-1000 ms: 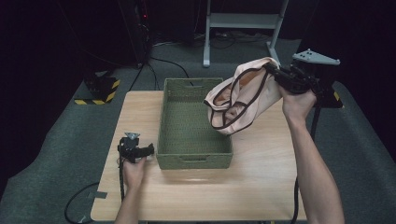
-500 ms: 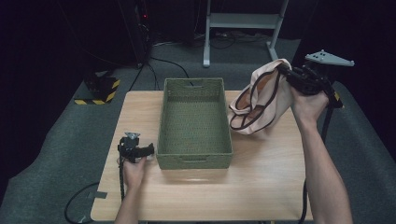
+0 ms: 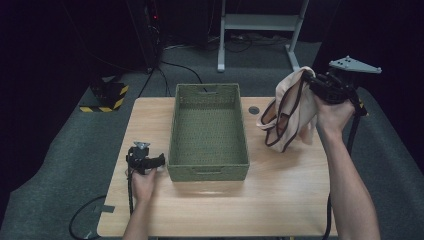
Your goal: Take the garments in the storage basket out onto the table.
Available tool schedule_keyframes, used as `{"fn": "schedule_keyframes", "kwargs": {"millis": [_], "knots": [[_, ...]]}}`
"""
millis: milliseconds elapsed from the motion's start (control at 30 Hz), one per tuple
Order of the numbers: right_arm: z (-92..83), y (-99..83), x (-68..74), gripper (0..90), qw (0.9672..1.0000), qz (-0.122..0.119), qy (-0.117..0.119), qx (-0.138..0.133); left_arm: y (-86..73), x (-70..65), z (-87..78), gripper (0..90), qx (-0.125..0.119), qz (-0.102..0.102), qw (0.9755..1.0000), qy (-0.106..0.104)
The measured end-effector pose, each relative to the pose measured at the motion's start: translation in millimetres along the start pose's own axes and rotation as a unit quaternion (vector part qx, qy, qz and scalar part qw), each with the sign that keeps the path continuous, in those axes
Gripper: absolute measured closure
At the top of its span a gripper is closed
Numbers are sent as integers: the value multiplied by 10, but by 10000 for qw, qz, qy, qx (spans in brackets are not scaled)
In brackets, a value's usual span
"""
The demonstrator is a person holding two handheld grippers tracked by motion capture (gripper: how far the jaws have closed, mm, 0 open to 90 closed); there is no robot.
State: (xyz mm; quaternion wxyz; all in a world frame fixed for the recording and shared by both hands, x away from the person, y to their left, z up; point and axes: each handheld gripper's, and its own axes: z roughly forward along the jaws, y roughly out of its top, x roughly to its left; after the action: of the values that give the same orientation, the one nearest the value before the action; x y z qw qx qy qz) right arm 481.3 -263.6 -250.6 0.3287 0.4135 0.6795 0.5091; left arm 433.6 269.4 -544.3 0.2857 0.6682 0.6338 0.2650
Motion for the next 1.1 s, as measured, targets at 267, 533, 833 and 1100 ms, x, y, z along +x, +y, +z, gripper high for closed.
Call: {"fn": "schedule_keyframes", "kwargs": {"millis": [267,533,833,1100], "knots": [[99,-24,98,858,9999,-49,159,47,0,1,0,70,0,0,10000,-2],[194,-46,184,857,9995,-57,279,99,0,1,0,70,-3,-2,10000,-3],[279,-78,229,857,9995,-37,285,148,-1,1,0,70,-1,-1,10000,-4],[368,-157,274,857,9990,-49,363,250,-1,0,-1,70,0,2,10000,-7]]}}
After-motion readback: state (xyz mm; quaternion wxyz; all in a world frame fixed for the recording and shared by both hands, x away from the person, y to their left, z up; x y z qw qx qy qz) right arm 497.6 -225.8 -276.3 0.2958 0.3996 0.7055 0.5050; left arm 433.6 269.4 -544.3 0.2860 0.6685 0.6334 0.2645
